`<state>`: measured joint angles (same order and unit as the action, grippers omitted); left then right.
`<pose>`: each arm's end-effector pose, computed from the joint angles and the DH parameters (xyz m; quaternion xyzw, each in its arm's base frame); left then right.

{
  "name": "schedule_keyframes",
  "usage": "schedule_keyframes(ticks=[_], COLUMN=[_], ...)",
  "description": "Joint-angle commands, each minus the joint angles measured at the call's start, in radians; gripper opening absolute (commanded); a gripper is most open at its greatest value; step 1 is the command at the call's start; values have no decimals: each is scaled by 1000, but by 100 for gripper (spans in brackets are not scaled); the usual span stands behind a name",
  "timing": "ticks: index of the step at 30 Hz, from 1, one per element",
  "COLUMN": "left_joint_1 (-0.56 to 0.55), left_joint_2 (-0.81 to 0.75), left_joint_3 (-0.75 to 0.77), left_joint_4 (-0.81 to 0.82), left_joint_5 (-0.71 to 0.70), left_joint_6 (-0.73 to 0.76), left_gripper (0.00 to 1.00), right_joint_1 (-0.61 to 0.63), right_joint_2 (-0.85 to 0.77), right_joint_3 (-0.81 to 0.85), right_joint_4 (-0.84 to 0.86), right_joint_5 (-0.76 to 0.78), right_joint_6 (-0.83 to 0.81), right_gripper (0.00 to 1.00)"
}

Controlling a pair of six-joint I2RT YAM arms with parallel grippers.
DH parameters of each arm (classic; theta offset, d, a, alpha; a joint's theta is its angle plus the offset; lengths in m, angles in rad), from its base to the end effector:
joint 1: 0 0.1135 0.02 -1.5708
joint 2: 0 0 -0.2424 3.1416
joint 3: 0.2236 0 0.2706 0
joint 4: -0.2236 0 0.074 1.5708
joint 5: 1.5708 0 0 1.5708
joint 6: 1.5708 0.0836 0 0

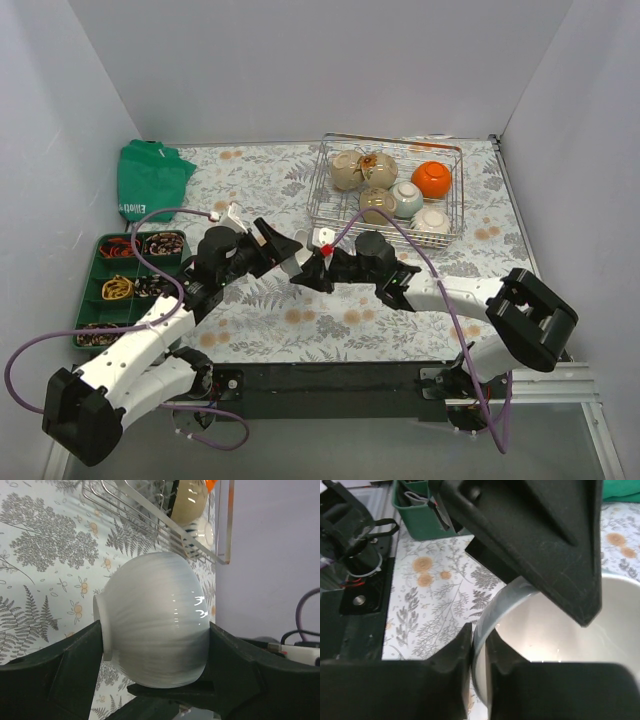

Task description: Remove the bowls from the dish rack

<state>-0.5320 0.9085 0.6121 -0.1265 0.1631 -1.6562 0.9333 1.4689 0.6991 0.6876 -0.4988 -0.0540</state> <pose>0.2375 -0.1555 0.2207 -0.4086 0.7318 -0.5122 0.1875 0.1902 0.3239 0.2020 -0.4850 0.5485 0.4437 0.5168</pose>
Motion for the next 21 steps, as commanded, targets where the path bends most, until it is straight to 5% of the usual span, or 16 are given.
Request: schedule_keyframes(ticks=[1,5,9,12,21], left_joint_1=[4,6,4,4,6], left_joint_2=[-39,-52,-82,-103,-158], left_joint_3=[-3,12,67,132,163], left_joint_4=[68,16,-73,-156,-231], left_joint_5=[13,-37,-149,-288,-625], left_joint_6=[10,67,179,295,548], left_gripper=[14,39,80,97,98], right_joint_1=[15,21,29,42,94], right_joint_2=[-12,-36,-84,-113,-101], right_joint_3=[45,45,49,72,226], right_joint_4=[4,-69,-212,-374,-853], right_joint_5=[9,40,136,224,529], right_joint_6=[-29,-62,-107,-145,-214], right_gripper=[2,1,1,1,1])
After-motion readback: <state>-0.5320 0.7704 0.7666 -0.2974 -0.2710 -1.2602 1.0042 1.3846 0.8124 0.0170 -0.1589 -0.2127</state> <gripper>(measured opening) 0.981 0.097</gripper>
